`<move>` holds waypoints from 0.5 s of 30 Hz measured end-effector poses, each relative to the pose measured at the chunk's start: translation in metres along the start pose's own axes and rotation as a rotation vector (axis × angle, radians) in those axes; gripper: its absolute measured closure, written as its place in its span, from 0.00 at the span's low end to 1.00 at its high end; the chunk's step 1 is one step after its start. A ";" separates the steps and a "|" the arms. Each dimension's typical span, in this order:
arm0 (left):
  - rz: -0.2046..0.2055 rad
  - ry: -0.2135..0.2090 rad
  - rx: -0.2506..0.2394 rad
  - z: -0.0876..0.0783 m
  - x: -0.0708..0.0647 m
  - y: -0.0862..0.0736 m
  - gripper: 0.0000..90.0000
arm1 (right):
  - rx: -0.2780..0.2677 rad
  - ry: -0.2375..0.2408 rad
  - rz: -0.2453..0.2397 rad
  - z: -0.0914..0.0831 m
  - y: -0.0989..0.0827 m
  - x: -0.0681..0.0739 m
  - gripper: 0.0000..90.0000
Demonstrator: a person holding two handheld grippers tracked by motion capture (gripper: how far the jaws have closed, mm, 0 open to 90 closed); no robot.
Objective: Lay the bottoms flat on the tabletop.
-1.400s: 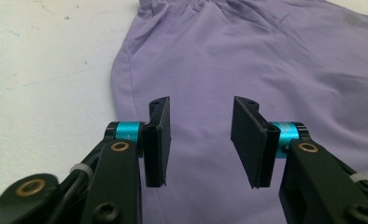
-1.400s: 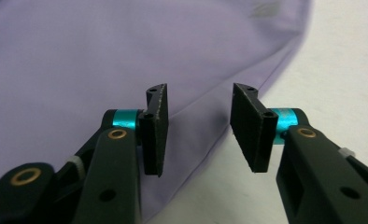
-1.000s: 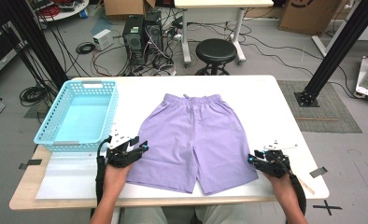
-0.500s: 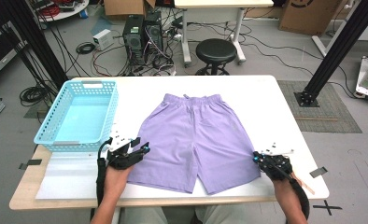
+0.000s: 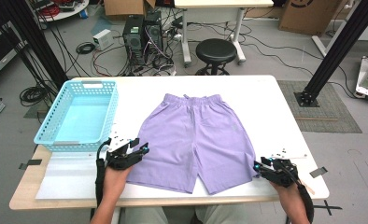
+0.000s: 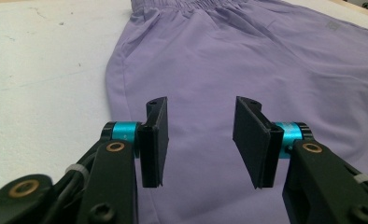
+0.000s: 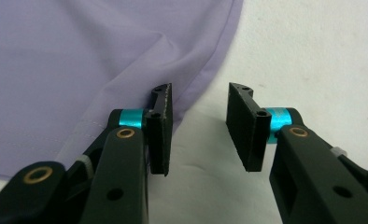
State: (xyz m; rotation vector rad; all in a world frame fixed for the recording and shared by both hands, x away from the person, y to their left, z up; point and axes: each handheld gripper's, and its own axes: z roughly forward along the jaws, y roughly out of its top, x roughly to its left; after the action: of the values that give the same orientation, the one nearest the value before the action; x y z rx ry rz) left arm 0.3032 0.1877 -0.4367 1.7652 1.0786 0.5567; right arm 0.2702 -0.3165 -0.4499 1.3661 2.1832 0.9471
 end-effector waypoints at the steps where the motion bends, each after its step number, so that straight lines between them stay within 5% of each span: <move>1: 0.005 0.000 0.002 0.000 0.000 0.000 0.62 | -0.001 -0.012 -0.017 0.000 0.000 0.003 0.70; 6: 0.005 0.001 0.008 0.001 -0.001 -0.001 0.62 | 0.018 -0.003 -0.083 0.000 0.002 0.016 1.00; 10: 0.006 0.002 0.007 -0.001 -0.001 -0.001 0.61 | 0.042 -0.115 -0.161 -0.007 0.005 0.020 1.00; 13: 0.001 0.006 0.008 -0.003 0.001 -0.002 0.61 | 0.020 -0.150 -0.135 -0.019 0.004 0.011 1.00; 15: 0.000 0.007 0.011 -0.005 0.002 -0.003 0.60 | 0.014 -0.126 -0.105 -0.025 0.002 0.006 0.94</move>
State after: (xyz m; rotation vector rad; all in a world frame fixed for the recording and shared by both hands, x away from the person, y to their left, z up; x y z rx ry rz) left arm 0.2994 0.1922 -0.4376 1.7744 1.0877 0.5581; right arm 0.2530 -0.3192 -0.4307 1.2683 2.1473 0.7869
